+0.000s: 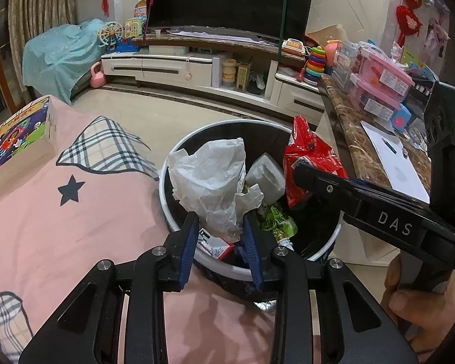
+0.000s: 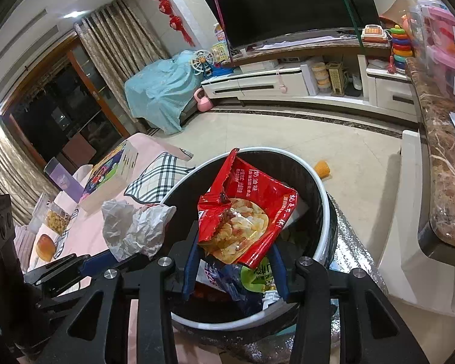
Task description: Collect trash
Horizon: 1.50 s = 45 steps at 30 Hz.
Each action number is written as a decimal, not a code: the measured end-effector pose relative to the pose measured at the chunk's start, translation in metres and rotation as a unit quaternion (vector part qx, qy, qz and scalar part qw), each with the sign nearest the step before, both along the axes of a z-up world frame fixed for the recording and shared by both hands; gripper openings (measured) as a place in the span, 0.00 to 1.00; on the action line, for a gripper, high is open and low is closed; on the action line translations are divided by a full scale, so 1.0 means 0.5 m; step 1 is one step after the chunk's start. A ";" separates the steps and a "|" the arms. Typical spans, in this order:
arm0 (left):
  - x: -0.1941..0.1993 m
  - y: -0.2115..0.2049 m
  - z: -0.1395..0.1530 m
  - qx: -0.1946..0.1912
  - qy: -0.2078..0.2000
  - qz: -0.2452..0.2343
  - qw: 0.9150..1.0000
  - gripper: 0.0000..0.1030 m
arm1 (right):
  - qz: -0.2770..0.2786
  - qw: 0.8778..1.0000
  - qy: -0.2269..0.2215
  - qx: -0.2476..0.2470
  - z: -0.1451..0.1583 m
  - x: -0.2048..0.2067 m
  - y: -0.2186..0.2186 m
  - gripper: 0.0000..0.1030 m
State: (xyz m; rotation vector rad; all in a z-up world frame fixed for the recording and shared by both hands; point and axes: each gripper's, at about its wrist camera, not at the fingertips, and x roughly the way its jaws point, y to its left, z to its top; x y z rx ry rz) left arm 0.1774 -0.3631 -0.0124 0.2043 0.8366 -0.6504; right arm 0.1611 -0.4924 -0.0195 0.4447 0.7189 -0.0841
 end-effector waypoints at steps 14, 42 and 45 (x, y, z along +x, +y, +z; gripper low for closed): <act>-0.020 0.065 0.005 -0.012 -0.005 0.026 1.000 0.60 | -0.020 1.000 -0.011 0.009 0.012 -0.027 -0.008 0.68; -0.243 0.350 0.089 -0.086 -0.208 0.177 0.958 1.00 | -0.085 0.964 -0.173 -0.183 0.111 -0.243 0.241 1.00; -0.261 0.362 0.087 -0.080 -0.235 0.193 0.949 1.00 | -0.086 0.960 -0.177 -0.201 0.103 -0.251 0.262 1.00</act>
